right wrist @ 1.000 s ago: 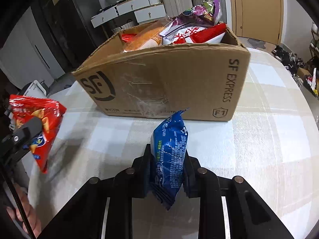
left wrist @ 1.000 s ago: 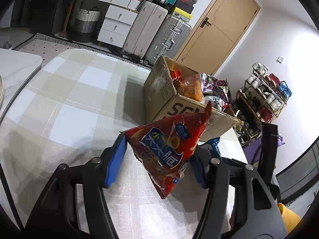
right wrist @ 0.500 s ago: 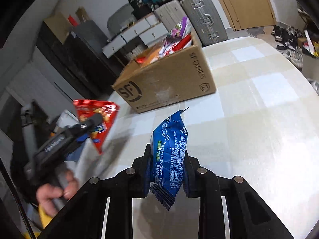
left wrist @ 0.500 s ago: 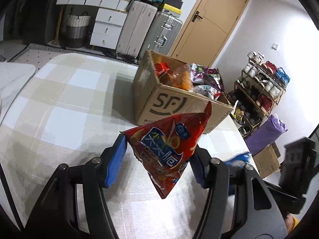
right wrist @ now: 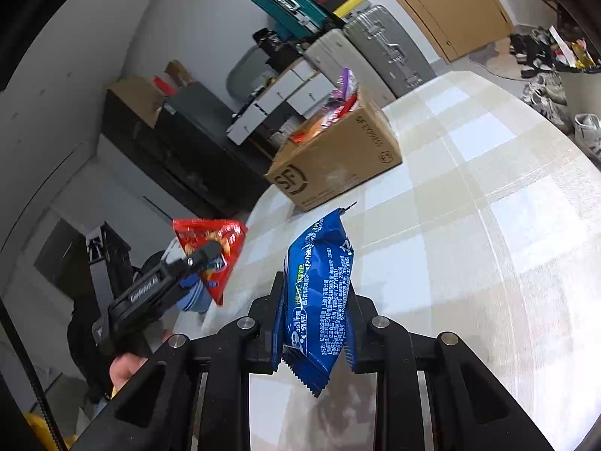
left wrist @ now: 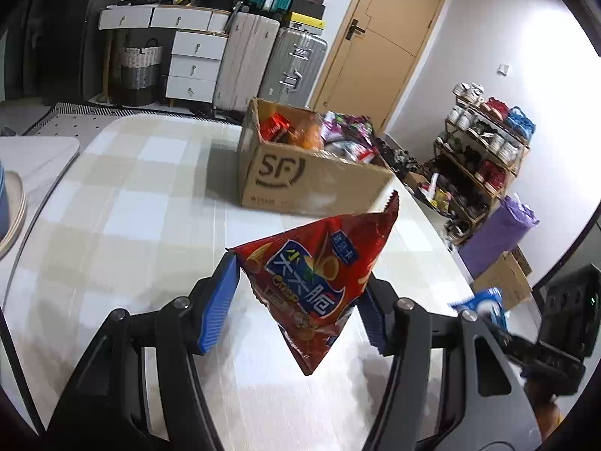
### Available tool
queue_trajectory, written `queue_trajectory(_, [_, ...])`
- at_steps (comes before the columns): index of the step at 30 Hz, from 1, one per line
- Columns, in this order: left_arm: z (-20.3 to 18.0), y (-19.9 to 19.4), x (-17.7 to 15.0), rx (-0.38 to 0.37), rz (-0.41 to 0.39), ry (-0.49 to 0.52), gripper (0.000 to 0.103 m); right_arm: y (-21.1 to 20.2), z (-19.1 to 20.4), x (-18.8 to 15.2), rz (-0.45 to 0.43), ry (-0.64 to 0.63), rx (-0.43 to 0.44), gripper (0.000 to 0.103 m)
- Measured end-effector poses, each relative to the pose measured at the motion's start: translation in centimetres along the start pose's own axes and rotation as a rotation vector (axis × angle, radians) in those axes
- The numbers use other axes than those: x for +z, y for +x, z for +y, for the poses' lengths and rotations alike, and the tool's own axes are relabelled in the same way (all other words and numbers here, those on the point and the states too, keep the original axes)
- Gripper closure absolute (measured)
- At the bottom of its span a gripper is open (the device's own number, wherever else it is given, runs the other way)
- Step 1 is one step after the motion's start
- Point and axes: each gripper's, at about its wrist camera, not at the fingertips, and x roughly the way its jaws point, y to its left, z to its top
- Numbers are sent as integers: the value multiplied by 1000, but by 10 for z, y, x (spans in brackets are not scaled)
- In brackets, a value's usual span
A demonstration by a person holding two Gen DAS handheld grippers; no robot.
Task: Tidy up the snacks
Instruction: 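Carry the chip bag and blue cookie pack over the box with both tools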
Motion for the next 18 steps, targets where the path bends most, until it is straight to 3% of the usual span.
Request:
queue_trajectory(8, [-9, -59, -54, -7, 54, -1, 46, -24, 17, -32, 8, -32, 74, 79])
queue_trajectory(18, [-35, -111, -82, 20, 58, 51, 46, -28, 30, -55, 26, -41, 133, 79])
